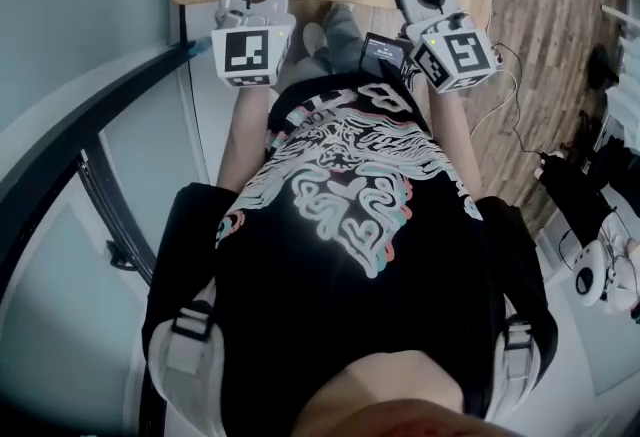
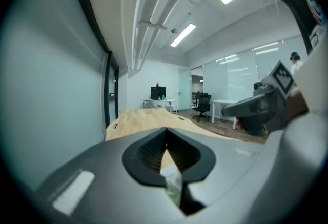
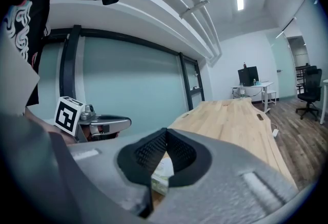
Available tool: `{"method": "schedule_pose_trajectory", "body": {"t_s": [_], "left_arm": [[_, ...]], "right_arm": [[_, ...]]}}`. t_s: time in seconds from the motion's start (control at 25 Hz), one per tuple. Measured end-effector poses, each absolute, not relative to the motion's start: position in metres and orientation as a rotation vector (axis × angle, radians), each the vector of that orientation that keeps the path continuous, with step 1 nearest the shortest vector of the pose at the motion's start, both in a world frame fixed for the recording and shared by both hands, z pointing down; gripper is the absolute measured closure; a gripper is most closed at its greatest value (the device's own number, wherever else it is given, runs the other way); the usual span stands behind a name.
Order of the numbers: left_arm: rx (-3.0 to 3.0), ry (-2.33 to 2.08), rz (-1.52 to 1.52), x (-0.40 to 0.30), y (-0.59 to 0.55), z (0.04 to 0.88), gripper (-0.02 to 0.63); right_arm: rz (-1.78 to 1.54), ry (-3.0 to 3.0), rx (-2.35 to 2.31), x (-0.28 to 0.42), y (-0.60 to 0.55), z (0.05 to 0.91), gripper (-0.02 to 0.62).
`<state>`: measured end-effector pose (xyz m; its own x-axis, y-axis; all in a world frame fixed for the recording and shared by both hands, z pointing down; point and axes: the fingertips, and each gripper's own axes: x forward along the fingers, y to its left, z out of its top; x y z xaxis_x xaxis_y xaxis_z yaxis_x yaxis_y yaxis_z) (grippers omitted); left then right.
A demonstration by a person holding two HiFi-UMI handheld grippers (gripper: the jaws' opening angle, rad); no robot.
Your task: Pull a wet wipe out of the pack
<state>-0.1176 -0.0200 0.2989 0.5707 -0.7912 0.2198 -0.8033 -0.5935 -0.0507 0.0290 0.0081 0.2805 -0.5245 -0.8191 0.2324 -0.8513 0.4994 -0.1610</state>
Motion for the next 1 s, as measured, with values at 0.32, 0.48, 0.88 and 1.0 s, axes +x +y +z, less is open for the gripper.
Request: {"method": "schedule_pose_trajectory", "body": {"t_s": [0.32, 0.48, 0.88, 1.0], "left_arm": [[2.705, -1.376, 0.395, -0.112, -0.028, 0.322, 0.618], [2.676, -1.370, 0.427, -0.109, -0.030, 0.338, 0.618], [2.633, -1.338, 0.513, -0.105, -0.032, 0.376, 0.618], [2.623, -1.320, 0.537, -0.105, -0.031, 0.388, 0.618]], "right_arm": [[0.368, -2.532, 1.397, 0.026, -0.001, 0.312, 0.597], [0.393, -2.527, 1.363, 0.025, -0.008, 0.326, 0.597], [0.468, -2.516, 1.285, 0.024, -0.025, 0.363, 0.597], [0.502, -2.506, 1.253, 0.021, -0.027, 0.376, 0.596]]}}
